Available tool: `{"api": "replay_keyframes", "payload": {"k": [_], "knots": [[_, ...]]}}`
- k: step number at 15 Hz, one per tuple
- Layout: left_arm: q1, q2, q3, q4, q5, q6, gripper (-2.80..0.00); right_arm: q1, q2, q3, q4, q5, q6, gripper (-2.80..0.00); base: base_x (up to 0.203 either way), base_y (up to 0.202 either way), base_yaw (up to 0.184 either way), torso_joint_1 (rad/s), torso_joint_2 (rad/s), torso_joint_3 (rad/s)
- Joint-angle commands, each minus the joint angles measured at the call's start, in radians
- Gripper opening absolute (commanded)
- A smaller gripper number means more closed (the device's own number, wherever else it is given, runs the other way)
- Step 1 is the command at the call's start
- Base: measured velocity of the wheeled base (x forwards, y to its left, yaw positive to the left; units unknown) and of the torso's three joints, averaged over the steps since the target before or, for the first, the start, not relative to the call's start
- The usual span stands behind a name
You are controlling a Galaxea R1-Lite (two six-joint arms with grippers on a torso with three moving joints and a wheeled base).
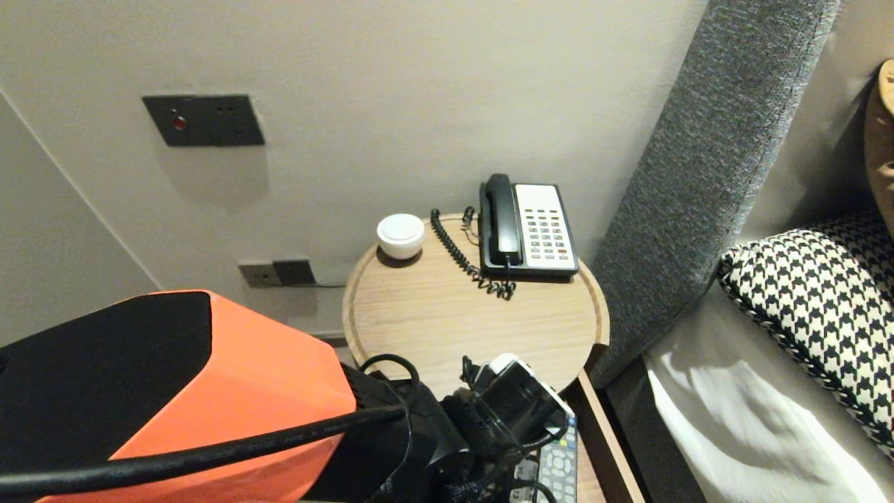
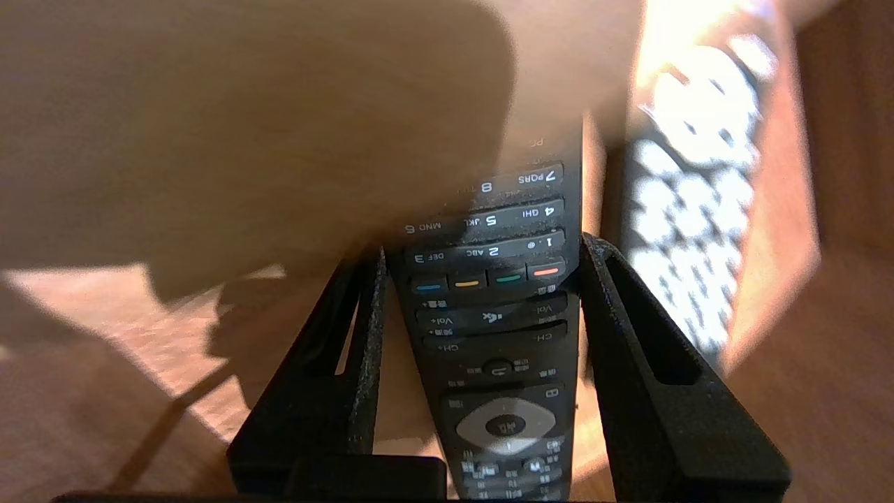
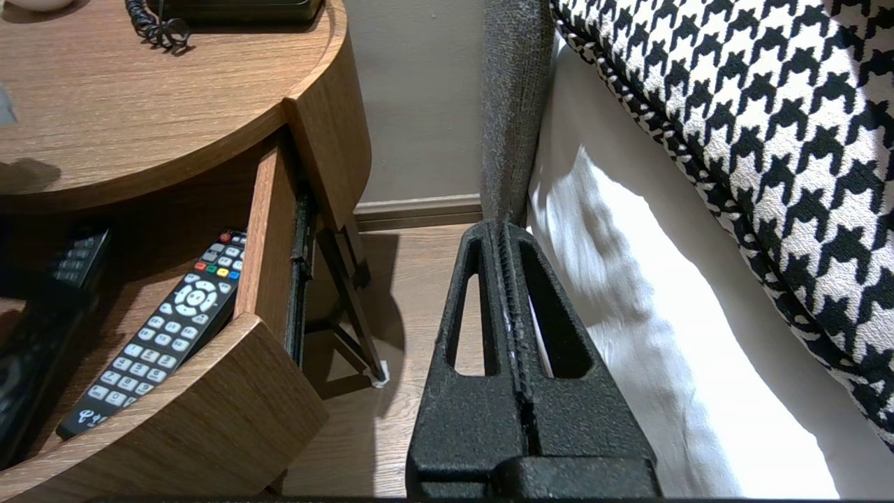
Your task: Take the remote control out of the drawer one by one and place them on the table
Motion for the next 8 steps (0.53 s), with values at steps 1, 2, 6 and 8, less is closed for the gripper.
{"api": "replay_keyframes", "payload": {"k": [1, 2, 6, 8], "knots": [[-0.004, -0.009, -0.002, -0.001, -0.02, 0.024, -2.8, 0.001, 0.001, 0.04, -0.001, 0.0, 0.0, -2.8, 0.0, 0.0, 0.0, 0.0, 0.0, 0.0], [-0.005, -0.007, -0.004, -0.001, -0.023, 0.04, -2.8, 0.001, 0.001, 0.04, -0.001, 0.0, 0.0, -2.8, 0.0, 0.0, 0.0, 0.0, 0.0, 0.0], [-0.008, -0.007, -0.019, -0.002, -0.072, 0.14, -2.8, 0.001, 0.001, 0.04, -0.001, 0.0, 0.0, -2.8, 0.0, 0.0, 0.0, 0.0, 0.0, 0.0], [-0.01, -0.007, -0.038, -0.001, -0.097, 0.15, -2.8, 0.001, 0.001, 0.04, -0.001, 0.0, 0.0, -2.8, 0.0, 0.0, 0.0, 0.0, 0.0, 0.0]]}}
